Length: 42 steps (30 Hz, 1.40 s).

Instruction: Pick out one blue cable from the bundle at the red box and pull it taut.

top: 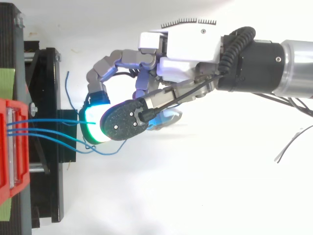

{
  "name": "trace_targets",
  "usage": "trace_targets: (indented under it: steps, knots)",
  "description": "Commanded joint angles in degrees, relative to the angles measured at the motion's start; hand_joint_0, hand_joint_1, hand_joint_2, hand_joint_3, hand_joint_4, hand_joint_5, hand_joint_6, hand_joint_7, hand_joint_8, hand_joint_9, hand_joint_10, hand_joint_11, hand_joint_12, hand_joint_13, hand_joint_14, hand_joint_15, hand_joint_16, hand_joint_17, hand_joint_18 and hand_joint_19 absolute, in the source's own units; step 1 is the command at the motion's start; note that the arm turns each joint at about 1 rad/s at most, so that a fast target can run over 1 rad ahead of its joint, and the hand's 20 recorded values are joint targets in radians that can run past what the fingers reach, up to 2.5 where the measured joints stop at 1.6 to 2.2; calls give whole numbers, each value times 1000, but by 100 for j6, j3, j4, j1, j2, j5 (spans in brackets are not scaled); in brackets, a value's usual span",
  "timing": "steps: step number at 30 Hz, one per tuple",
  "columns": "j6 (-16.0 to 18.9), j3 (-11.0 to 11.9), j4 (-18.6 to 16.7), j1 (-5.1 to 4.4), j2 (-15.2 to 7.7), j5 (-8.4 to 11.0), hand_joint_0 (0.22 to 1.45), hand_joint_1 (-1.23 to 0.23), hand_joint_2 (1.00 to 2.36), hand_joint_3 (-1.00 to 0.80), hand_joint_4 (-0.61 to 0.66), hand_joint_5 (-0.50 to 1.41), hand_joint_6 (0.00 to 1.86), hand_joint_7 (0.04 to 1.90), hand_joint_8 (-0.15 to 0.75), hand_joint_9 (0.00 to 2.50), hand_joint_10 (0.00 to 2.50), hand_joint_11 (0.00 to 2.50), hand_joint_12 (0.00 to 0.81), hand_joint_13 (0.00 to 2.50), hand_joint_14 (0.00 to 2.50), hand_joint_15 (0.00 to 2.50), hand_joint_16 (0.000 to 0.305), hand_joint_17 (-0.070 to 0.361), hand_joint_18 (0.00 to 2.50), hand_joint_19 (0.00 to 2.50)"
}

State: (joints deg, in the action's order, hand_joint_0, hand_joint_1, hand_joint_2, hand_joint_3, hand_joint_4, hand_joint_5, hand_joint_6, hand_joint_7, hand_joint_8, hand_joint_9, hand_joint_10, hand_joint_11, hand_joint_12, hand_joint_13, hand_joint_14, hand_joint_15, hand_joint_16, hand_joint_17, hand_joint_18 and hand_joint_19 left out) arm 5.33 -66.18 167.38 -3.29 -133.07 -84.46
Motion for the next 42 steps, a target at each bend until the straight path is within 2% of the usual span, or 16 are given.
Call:
trace_targets:
  steps: [1,4,5,7,10,11,12,13,14,17,22,26,28,31,36,42]
  knots:
    - [-6,0,-4,21,0,0,764,-683,1001,-486,-95,-223,930,1056,272,1441,619,1797,292,1232,1025,1499,38,85,1049,1056]
    - [-14,0,-4,21,0,-9,764,-684,1001,-484,-89,-223,930,1062,277,1388,944,1746,294,1183,1257,1465,38,86,1076,1115]
    - [-32,0,-4,21,0,0,764,-684,1001,-483,-88,-223,931,1049,274,1361,1150,1687,297,1162,1356,1457,38,86,1090,1141]
    - [-58,0,5,21,0,0,764,-684,1001,-483,-86,-223,931,1052,274,1343,1266,1686,301,1152,1402,1442,38,87,1097,1156]
    - [-67,0,-4,30,0,0,763,-685,1002,-477,-81,-222,931,1052,279,1296,1610,1641,308,1099,1646,1410,38,85,1115,1213]
    - [-67,0,-4,30,0,-9,763,-685,1002,-476,-79,-222,931,1054,280,1271,1806,1612,308,1066,1783,1409,37,84,1128,1249]
    - [-67,0,-4,30,0,-9,764,-684,1002,-473,-79,-222,932,1057,287,1262,1823,1674,317,1042,1947,1378,37,84,1149,1304]
    - [-67,0,-4,30,0,0,764,-685,1002,-471,-79,-222,932,1058,289,1254,1874,1655,311,1032,1981,1376,37,83,1153,1326]
    - [-67,0,-4,30,0,-9,763,-686,1003,-467,-79,-222,934,1053,297,1239,1989,1634,312,978,2255,1307,36,81,1188,1408]
    - [-67,0,-4,39,0,-9,765,-686,1003,-462,-77,-221,937,1047,302,1208,2090,1635,324,936,2478,1282,36,81,1223,1500]
    - [-67,0,-4,39,0,-9,767,-688,1004,-456,-79,-220,939,1043,304,1191,2161,1603,341,888,2500,1363,34,76,1316,1775]
    - [-67,0,-4,39,0,-9,771,-686,1004,-452,-77,-219,941,1043,302,1168,2334,1542,371,833,2500,1497,37,83,1421,2200]
    - [-67,0,-4,39,0,-9,772,-686,1004,-452,-76,-219,941,1045,302,1166,2353,1538,376,828,2500,1514,38,85,1437,2262]
    - [-76,0,-4,39,0,-9,773,-687,1005,-450,-76,-219,942,1043,311,1164,2378,1525,387,824,2500,1558,40,89,1479,2320]
    - [-173,0,-4,39,0,9,777,-687,1004,-450,-77,-218,942,1039,310,1158,2410,1519,399,817,2500,1585,42,95,1457,2208]
    - [-542,0,-4,39,0,0,778,-688,1005,-445,-76,-218,941,1047,313,1158,2421,1521,401,817,2500,1571,43,96,1450,2184]
